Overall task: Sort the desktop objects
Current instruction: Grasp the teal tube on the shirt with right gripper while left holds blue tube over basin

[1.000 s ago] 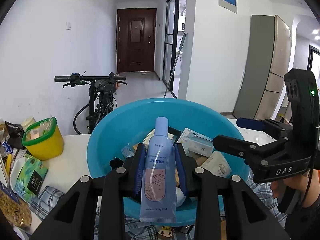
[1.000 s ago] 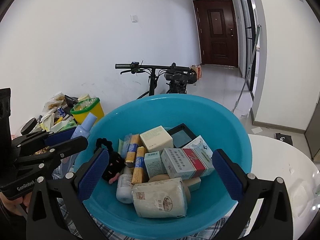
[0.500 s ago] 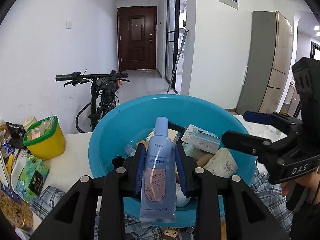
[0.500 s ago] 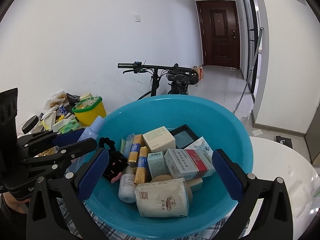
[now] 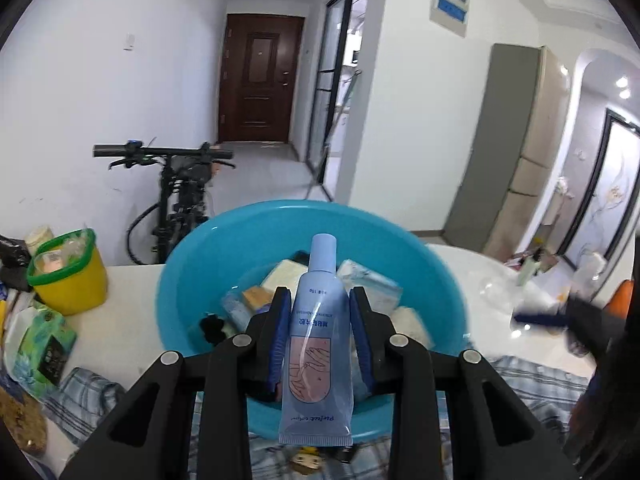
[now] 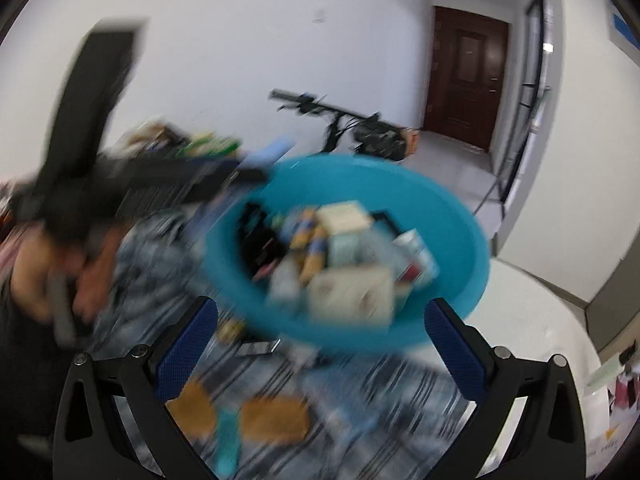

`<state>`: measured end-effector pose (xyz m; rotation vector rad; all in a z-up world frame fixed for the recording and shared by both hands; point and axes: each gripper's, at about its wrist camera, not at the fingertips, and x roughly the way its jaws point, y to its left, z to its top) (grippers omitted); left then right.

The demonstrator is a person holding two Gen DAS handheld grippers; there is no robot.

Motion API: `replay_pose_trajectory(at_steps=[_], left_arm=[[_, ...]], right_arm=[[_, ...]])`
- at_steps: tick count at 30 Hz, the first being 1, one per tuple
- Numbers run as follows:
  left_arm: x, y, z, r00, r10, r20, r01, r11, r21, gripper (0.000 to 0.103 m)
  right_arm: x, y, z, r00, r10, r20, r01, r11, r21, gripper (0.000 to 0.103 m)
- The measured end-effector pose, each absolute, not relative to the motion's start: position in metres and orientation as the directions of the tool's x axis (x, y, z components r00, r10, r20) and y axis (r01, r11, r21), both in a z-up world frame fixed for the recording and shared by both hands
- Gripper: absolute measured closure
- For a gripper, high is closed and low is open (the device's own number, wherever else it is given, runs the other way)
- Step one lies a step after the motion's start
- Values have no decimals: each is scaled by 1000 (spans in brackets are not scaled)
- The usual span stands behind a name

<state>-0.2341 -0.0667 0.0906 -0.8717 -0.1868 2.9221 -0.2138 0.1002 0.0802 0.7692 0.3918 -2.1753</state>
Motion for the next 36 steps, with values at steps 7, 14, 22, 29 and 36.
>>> replay_pose_trajectory(at_steps=[7, 14, 22, 29, 36], left_arm=[[-226, -54, 103, -847, 129, -516, -73, -989, -128, 71], [-225, -59, 104, -847, 131, -515, -70, -988, -136, 71], [-223, -63, 108, -851, 128, -510, -65, -988, -139, 71], [-223, -65, 108, -844, 122, -522, -58, -989, -137, 71], [-225, -64, 106, -843, 118, -525, -55, -989, -135, 71]], right_arm=[[-156, 100, 22, -350, -559, -752, 818, -573, 46, 34], [-128, 84, -22, -282, -495, -822, 852, -523, 23, 57], [-137, 95, -39, -288, -439, -851, 830, -557, 6, 67], [-139, 97, -50, -274, -446, -852, 824, -565, 31, 84], [-135, 106, -40, -320, -472, -822, 814, -580, 16, 85]])
